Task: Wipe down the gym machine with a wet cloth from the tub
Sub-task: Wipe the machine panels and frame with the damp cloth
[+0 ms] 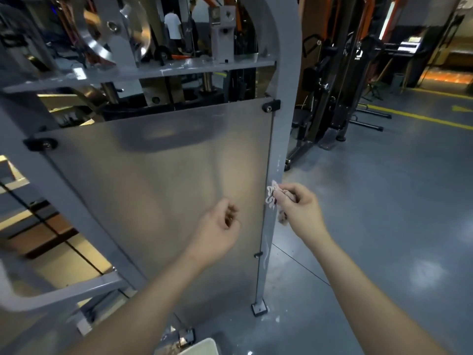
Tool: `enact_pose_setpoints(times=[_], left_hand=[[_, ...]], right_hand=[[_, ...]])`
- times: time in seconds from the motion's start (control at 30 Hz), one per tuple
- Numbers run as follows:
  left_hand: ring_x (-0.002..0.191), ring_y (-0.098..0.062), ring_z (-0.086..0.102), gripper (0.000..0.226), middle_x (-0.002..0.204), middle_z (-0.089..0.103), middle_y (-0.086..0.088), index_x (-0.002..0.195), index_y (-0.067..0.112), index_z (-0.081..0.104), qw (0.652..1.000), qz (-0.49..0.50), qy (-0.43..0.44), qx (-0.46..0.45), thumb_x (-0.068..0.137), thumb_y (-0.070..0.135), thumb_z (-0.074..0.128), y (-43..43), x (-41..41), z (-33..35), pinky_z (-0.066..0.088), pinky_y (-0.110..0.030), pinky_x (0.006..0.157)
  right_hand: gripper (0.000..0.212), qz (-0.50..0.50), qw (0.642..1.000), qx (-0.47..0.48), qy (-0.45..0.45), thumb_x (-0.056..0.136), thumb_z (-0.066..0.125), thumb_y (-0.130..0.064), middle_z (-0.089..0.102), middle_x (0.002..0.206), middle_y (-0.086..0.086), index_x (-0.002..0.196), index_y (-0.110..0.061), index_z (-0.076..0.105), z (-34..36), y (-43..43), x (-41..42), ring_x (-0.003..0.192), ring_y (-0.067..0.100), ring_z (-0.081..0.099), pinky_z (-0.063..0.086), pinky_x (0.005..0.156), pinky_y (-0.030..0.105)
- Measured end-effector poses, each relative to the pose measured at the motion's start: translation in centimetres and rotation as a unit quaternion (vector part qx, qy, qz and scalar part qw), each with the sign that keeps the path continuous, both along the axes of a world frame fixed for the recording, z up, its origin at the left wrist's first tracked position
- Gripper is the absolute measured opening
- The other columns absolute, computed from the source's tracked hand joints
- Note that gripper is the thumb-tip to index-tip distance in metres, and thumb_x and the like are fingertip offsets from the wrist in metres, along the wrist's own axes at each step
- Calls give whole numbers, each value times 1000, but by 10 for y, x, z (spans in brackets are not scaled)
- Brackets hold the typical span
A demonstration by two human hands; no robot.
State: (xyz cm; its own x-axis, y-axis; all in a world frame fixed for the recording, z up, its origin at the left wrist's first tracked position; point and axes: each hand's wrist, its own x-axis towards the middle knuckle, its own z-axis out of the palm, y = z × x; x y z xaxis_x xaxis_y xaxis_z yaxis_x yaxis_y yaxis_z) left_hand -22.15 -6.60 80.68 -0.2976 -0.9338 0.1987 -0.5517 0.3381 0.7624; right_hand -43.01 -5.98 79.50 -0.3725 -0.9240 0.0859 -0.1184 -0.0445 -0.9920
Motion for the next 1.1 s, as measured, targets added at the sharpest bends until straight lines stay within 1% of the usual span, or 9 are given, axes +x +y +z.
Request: enact_pose_setpoints(times=[0.1,0.27,0.37,0.47,0.57,0.67,0.77,0.9,1.1], left_hand=[[75,8,55,14,91,63,6,98,21,59,992,-10,104,68,94,12,68,11,5,-1,43,-8,75],[89,-9,68,46,98,71,10,104,34,64,981,-68,113,144,72,66,75,21,17,-11,56,-29,85],[79,-18,71,17,82,75,3,86,24,68,972,-36,169,159,86,40,74,24,26,-15,61,-43,82],[78,-21,73,18,80,74,-7,82,8,65,936,13,261,237,99,6,58,25,43,-6,62,-35,75],[76,-24,74,10,82,73,-14,94,4,61,887,4,333,321,101,9,56,28,61,7,60,-37,73],[81,-22,76,31,88,77,-9,102,2,61,911,-25,276,306,93,30,73,32,74,3,63,-41,82],[85,-24,76,21,88,77,-11,94,-1,67,934,-10,247,256,95,20,71,32,89,-9,61,-48,89],[84,-25,75,14,87,78,-8,93,7,69,922,-14,282,264,102,15,61,29,109,-21,62,-38,81],[91,-29,71,28,98,75,-16,102,6,68,834,27,422,354,108,20,44,30,124,-28,56,-47,87]], right_hand=[[9,11,998,7,-55,97,69,-13,67,67,-1,90,-9,66,2,31,18,51,14,56,46,51,22],[12,43,995,25,-86,96,71,-17,68,81,10,90,-7,68,-1,55,50,73,21,61,51,70,34],[13,42,997,27,-61,96,70,-13,66,79,9,88,-3,66,-1,61,66,71,18,57,48,69,32],[19,40,995,45,-75,97,70,-12,62,73,12,84,0,64,0,63,80,67,24,53,46,72,44],[26,31,995,53,-79,96,71,-18,61,73,14,84,3,60,4,60,99,68,26,53,47,74,48],[31,49,995,49,-68,89,71,-31,61,77,17,82,-3,60,6,58,122,71,29,53,47,73,48],[23,56,994,58,-79,94,66,-31,64,81,13,86,-10,62,3,59,139,75,27,59,52,78,48],[12,107,988,94,-56,96,71,-21,74,102,-2,105,-18,63,-3,62,152,87,11,68,55,73,27],[9,56,984,127,-110,92,71,-22,75,110,17,98,-15,73,-9,68,160,100,33,69,51,96,52]])
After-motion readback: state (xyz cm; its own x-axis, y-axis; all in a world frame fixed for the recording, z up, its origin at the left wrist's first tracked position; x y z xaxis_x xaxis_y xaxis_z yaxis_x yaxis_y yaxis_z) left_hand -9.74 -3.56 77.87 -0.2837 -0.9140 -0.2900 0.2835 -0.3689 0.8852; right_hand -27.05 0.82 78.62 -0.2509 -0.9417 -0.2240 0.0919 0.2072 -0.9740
